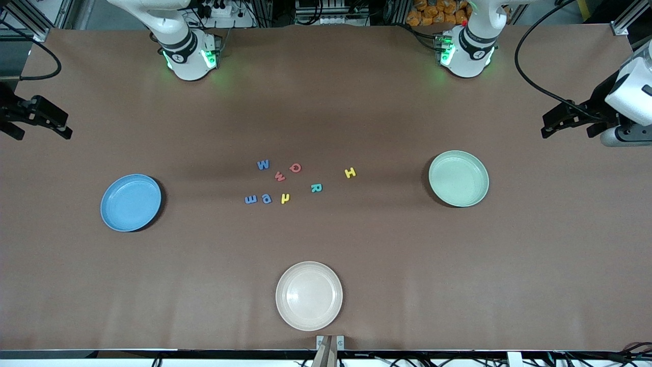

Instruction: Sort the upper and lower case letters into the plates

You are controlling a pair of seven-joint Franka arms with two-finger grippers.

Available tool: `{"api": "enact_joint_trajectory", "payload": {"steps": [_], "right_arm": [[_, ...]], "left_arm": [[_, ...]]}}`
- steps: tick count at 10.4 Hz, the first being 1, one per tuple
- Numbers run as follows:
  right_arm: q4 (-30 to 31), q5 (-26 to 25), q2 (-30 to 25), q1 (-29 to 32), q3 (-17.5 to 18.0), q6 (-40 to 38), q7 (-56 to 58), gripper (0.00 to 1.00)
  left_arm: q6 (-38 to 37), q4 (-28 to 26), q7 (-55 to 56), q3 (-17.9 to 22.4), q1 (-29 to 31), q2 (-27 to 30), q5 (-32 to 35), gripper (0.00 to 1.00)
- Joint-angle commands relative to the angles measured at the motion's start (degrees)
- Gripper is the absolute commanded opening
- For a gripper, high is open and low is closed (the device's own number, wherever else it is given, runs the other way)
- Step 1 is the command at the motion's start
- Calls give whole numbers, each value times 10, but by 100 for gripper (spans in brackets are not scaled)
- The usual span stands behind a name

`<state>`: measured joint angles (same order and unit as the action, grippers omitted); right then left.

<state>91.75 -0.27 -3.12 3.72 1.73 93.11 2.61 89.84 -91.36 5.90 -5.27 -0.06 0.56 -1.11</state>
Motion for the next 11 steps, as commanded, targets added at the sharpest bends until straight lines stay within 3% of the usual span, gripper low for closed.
{"api": "enact_joint_trajectory", "payload": {"steps": [1, 4, 6, 11], "right_arm": [[-1, 10, -3, 11, 6, -5, -5, 100], [0, 10, -1, 11, 6, -6, -5, 100], [1, 10, 3, 11, 6, -9, -2, 100], [21, 10, 36, 9, 7, 4, 0, 100]], "left_arm": [[-14, -8, 7, -5, 1, 9, -10, 100], [-39, -9, 48, -32, -42, -7, -12, 100], [-32, -7, 83, -50, -57, -57, -46, 100], [84, -11, 236, -57, -145, -172, -53, 100]]}}
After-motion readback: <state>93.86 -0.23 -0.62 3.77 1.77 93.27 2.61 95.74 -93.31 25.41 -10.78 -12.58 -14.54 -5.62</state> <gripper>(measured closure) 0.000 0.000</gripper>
